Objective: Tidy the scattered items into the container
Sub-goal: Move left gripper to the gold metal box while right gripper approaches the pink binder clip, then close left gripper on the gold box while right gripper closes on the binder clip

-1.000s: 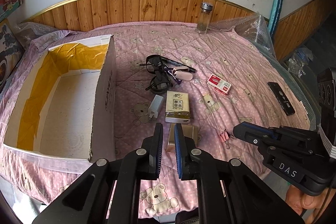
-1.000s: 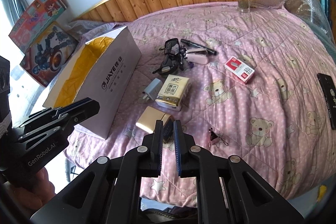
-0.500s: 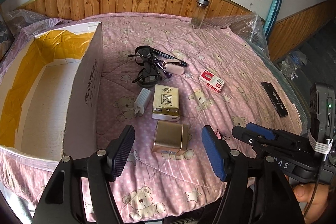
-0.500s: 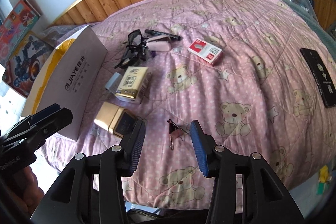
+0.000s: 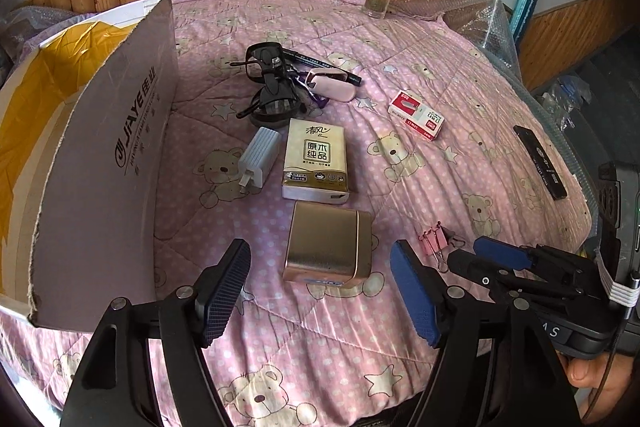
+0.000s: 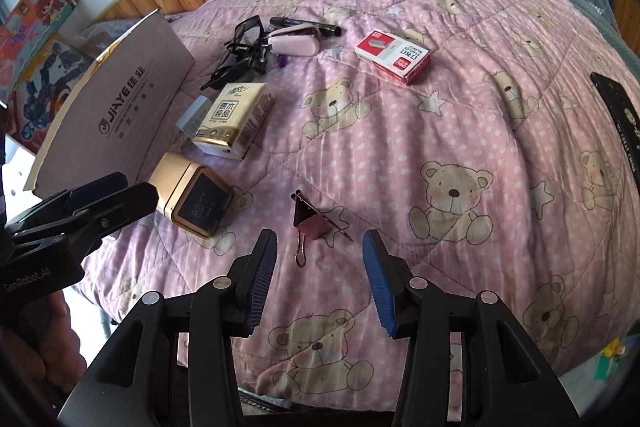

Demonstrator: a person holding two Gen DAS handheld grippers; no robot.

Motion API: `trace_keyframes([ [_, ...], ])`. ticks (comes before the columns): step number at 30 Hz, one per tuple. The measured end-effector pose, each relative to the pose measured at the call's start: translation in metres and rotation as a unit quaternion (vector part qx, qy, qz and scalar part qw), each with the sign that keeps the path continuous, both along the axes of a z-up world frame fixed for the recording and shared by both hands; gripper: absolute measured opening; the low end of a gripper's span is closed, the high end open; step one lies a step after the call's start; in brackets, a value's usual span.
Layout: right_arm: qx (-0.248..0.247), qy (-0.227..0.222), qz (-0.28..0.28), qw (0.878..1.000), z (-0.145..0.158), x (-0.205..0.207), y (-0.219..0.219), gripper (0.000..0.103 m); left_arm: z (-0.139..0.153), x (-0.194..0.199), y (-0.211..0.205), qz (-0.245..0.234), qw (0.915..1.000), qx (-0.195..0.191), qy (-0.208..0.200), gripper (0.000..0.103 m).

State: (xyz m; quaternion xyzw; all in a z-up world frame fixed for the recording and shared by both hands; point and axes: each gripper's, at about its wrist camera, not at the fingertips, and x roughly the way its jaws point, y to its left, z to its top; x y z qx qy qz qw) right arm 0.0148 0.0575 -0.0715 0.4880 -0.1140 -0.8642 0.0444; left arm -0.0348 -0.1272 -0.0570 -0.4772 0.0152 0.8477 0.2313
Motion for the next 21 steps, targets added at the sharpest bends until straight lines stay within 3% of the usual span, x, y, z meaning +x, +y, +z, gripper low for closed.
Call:
trace_keyframes([
  [6, 0.022, 0.009, 0.026, 0.999, -0.009, -0.011, -0.007, 0.048, -0.017, -0.014, 0.006, 0.004, 1.0000, -0.005, -0.006, 0.073],
  [10, 0.019, 0.005, 0.039, 0.999, -0.020, -0.018, -0.006, 0.048, -0.022, -0.019, 0.008, 0.001, 0.9999, 0.012, -0.003, 0.077],
  [14, 0.022, 0.011, 0.035, 0.999, -0.023, -0.021, -0.003, 0.034, -0.028, -0.019, 0.015, -0.009, 0.9999, -0.004, -0.003, 0.077],
  [21, 0.033, 0.019, 0.046, 0.998, -0.024, -0.021, -0.007, 0.037, -0.041, -0.021, 0.014, -0.009, 0.9998, -0.007, -0.017, 0.077],
])
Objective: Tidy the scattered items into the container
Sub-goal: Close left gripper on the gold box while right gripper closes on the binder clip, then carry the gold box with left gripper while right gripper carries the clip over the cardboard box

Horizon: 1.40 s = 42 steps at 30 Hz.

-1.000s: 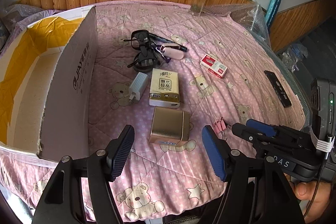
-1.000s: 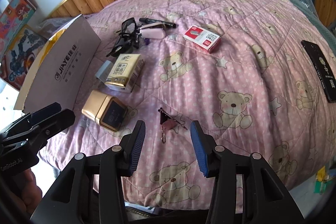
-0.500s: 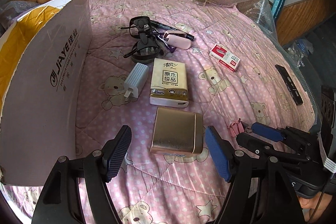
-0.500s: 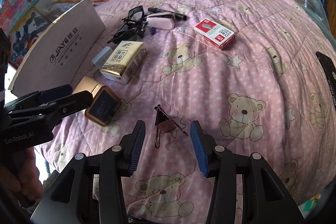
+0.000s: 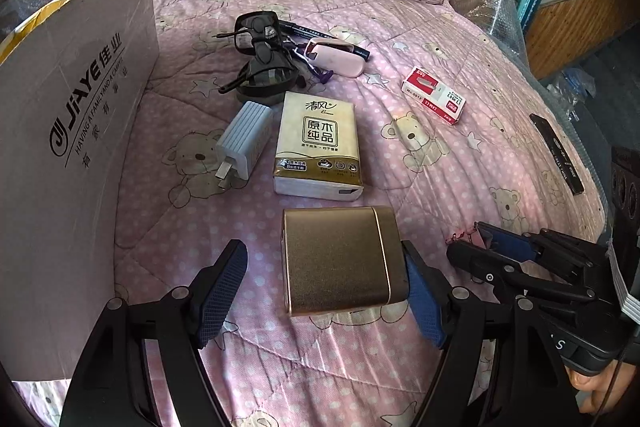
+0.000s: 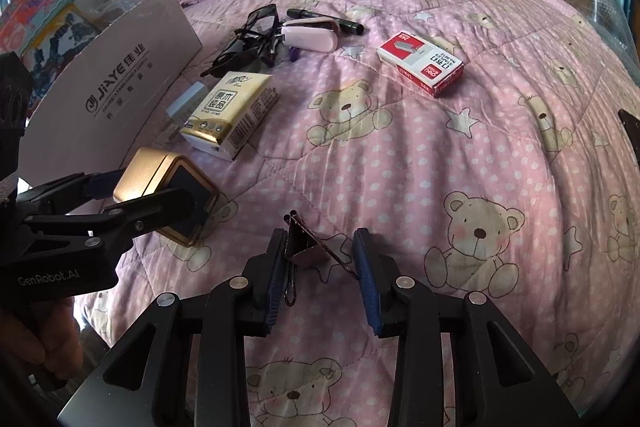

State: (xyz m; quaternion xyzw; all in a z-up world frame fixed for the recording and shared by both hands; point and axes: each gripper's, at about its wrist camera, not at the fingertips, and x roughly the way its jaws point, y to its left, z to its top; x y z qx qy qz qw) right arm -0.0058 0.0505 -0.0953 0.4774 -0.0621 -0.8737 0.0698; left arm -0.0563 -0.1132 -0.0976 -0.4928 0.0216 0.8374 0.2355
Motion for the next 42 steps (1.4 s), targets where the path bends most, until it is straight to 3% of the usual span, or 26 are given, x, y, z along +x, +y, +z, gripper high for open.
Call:
trace_keyframes([
  [1, 0.011, 0.002, 0.004, 1.000, 0.000, 0.000, -0.003, 0.035, -0.002, 0.000, 0.000, -0.001, 1.0000, 0.003, -0.003, 0.075],
  [3, 0.023, 0.006, 0.007, 1.000, 0.000, 0.000, -0.005, 0.033, -0.004, 0.000, -0.002, -0.007, 0.9999, 0.011, -0.008, 0.055],
  [4, 0.020, 0.006, 0.006, 1.000, 0.000, 0.000, -0.004, 0.033, -0.003, 0.000, -0.002, -0.007, 0.9999, 0.007, -0.005, 0.053],
  [12, -0.022, 0.010, -0.013, 1.000, 0.012, -0.002, 0.005, 0.032, 0.013, 0.002, -0.009, -0.009, 0.9994, 0.033, 0.006, 0.052],
  [25, -0.044, 0.030, -0.014, 0.998, 0.048, -0.004, -0.002, 0.032, 0.052, 0.005, -0.032, 0.006, 0.9958, 0.088, 0.024, 0.052],
  [33, -0.048, 0.060, 0.013, 0.997, 0.085, -0.007, -0.020, 0.032, 0.089, 0.007, -0.052, 0.017, 0.9907, 0.125, 0.050, 0.052],
  [42, -0.049, 0.093, 0.068, 0.992, 0.125, -0.015, -0.057, 0.032, 0.123, 0.005, -0.080, 0.042, 0.9868, 0.137, 0.075, 0.052],
])
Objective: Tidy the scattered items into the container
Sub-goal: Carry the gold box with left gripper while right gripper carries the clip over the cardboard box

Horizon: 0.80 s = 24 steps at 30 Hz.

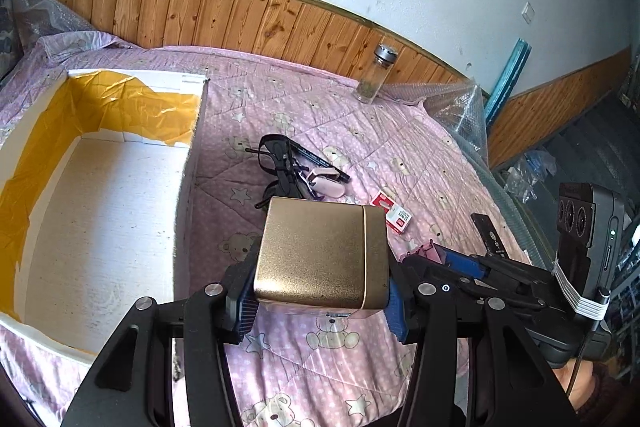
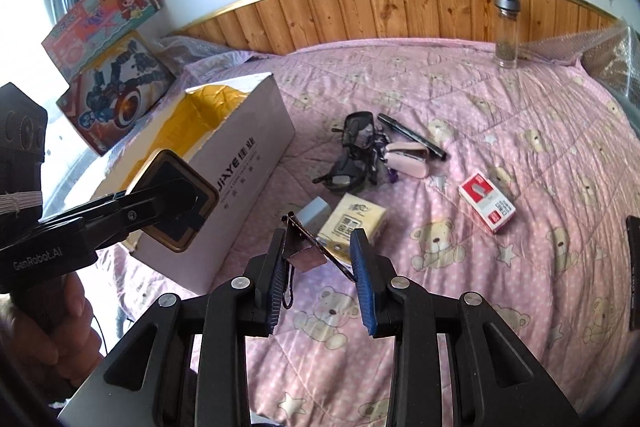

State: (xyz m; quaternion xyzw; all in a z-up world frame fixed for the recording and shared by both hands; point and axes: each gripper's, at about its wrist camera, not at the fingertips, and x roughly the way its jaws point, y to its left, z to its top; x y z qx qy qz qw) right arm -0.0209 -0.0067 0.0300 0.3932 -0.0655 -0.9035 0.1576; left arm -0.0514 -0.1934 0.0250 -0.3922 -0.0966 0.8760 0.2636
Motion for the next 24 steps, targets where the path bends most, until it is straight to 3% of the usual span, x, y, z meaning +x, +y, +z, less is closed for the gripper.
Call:
trace_keyframes([
  [15, -0.028, 0.043, 0.098, 0.994, 0.063, -0.026, -0.071, 0.032, 0.043, -0.021, -0.070, 0.072, 0.9972, 0.001, 0.021, 0.052],
  [24, -0.028, 0.051, 0.135, 0.989, 0.076, -0.053, -0.112, 0.033, 0.053, -0.041, -0.104, 0.106, 0.9941, -0.015, 0.022, 0.052],
])
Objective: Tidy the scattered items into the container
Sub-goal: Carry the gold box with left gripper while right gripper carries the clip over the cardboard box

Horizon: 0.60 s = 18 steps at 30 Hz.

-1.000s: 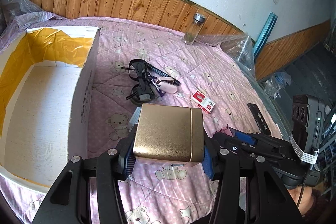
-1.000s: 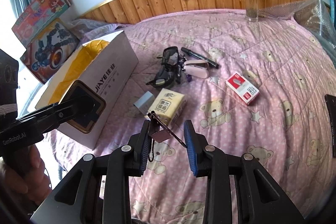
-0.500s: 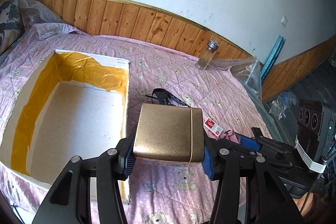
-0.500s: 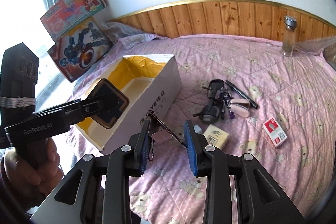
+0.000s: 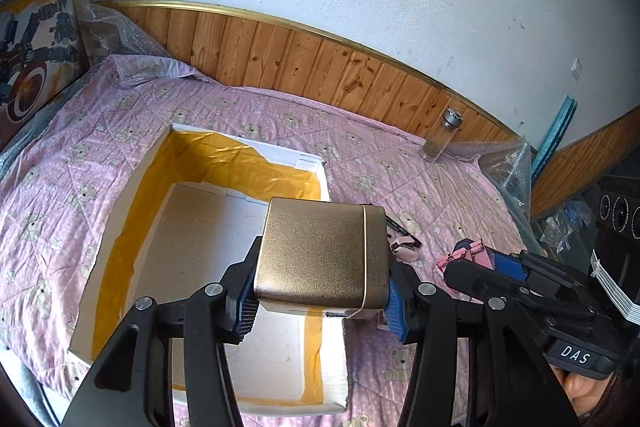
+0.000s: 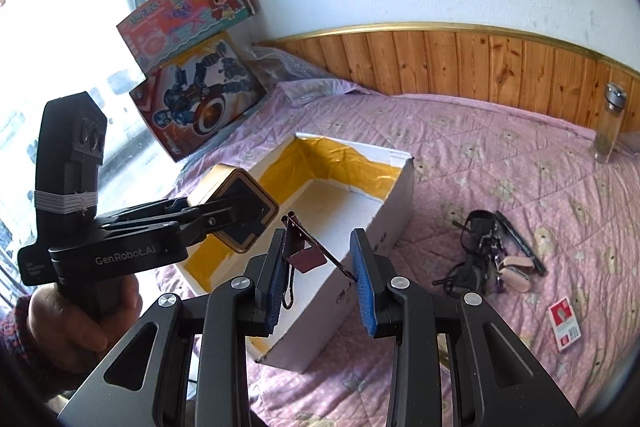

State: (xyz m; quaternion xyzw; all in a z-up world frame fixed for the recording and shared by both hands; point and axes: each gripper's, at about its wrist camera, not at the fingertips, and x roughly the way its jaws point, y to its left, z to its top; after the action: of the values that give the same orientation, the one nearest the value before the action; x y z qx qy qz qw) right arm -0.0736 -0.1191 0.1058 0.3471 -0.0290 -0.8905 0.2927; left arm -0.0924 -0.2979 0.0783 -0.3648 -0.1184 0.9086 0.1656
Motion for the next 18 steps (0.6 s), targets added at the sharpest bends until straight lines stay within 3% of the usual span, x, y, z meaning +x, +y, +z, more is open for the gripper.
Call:
trace_keyframes([
  [9, 0.009, -0.009, 0.022, 1.000, -0.005, -0.030, -0.029, 0.033, -0.003, -0.024, -0.019, 0.022, 0.9996, -0.015, -0.012, 0.052],
  [18, 0.050, -0.016, 0.041, 0.998, -0.019, -0.073, -0.055, 0.033, -0.023, -0.068, -0.035, 0.038, 0.9969, -0.031, -0.062, 0.052],
])
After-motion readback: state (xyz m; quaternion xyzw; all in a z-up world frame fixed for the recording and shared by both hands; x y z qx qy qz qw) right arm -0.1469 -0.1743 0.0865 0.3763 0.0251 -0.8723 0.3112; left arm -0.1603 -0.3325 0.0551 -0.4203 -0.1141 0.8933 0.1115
